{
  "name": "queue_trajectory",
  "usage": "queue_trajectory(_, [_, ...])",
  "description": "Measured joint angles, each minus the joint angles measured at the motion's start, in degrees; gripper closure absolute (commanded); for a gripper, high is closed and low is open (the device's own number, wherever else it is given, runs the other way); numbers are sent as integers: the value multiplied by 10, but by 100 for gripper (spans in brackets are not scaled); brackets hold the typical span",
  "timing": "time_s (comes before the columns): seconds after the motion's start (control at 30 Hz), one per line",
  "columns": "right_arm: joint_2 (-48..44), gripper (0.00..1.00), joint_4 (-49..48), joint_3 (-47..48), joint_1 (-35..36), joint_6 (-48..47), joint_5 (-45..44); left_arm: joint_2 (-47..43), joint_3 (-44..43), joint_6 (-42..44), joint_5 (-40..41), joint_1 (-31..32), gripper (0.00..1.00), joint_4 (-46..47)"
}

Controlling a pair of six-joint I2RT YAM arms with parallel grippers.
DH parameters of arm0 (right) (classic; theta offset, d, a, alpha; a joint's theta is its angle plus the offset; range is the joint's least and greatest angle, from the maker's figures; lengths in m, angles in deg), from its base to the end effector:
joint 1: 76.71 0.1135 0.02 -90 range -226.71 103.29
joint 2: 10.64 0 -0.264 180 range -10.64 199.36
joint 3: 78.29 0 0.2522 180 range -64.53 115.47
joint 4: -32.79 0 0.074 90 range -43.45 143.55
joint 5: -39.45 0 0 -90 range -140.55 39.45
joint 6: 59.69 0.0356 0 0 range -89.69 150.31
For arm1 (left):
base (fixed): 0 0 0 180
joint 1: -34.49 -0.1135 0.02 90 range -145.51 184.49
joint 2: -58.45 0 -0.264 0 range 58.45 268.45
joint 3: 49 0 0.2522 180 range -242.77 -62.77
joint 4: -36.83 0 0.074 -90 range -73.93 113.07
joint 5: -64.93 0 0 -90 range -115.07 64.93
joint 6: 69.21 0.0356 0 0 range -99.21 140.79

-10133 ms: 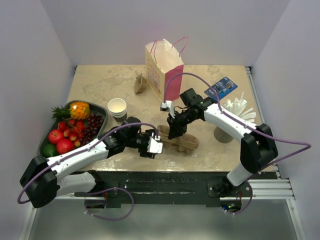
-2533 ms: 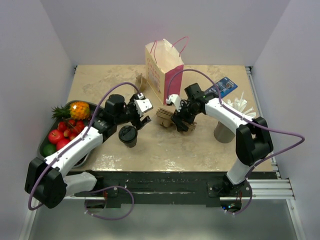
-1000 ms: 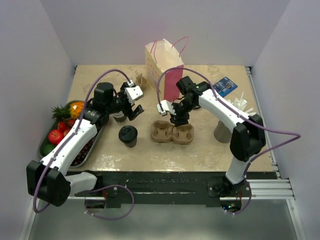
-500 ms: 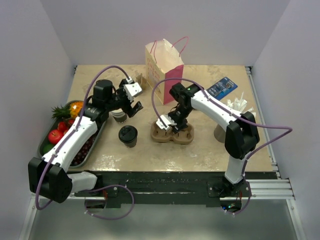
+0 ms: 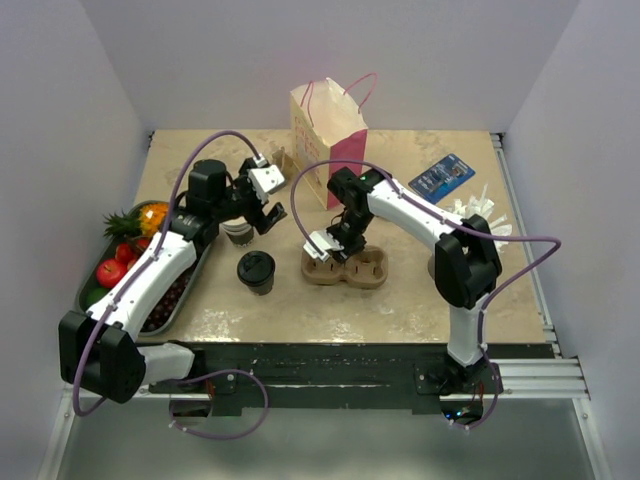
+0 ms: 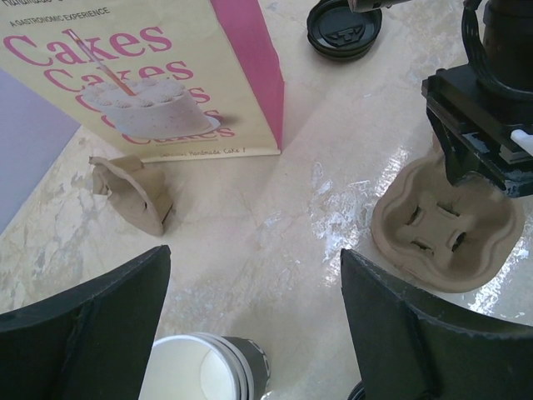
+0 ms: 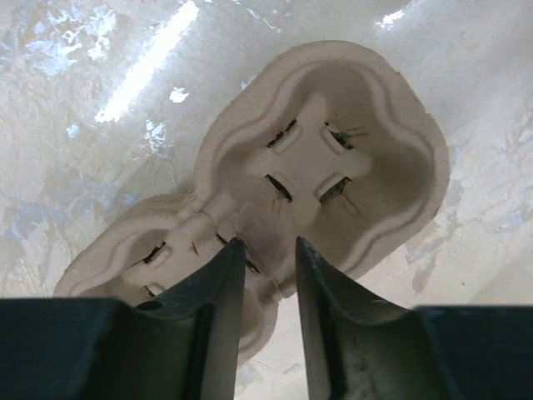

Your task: Pack the takeout coffee

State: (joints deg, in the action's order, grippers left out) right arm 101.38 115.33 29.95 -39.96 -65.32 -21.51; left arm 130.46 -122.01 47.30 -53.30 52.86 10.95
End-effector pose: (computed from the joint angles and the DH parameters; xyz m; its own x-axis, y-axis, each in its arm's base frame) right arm 0.2920 0.2396 0.2367 0.6239 -0.6200 -0.4758 -0.7420 -0.6611 -0.1114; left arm 0.2663 -0.1062 0.3247 -0.0516 0.4315 -0.9006 0.7911 0.5680 0.2268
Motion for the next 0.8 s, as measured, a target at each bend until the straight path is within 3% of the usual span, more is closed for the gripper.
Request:
queue_trajectory(0.03, [2, 78, 0, 5, 0, 1, 0, 1, 0, 0, 0, 0, 13, 2])
queue_trajectory(0.13, [8, 86, 5, 14, 0, 2, 1, 3, 0, 0, 1, 0, 13, 4])
queue_trajectory(0.4, [19, 88, 13, 32, 1, 6, 1, 11, 0, 0, 1, -4, 13, 6])
queue_trajectory(0.43, [19, 100, 12, 31, 1, 7, 1, 12, 1, 0, 0, -4, 13, 6])
queue_trajectory(0.8, [-9, 100, -11, 27, -4, 96, 7, 6, 31, -22, 0, -4, 17, 5])
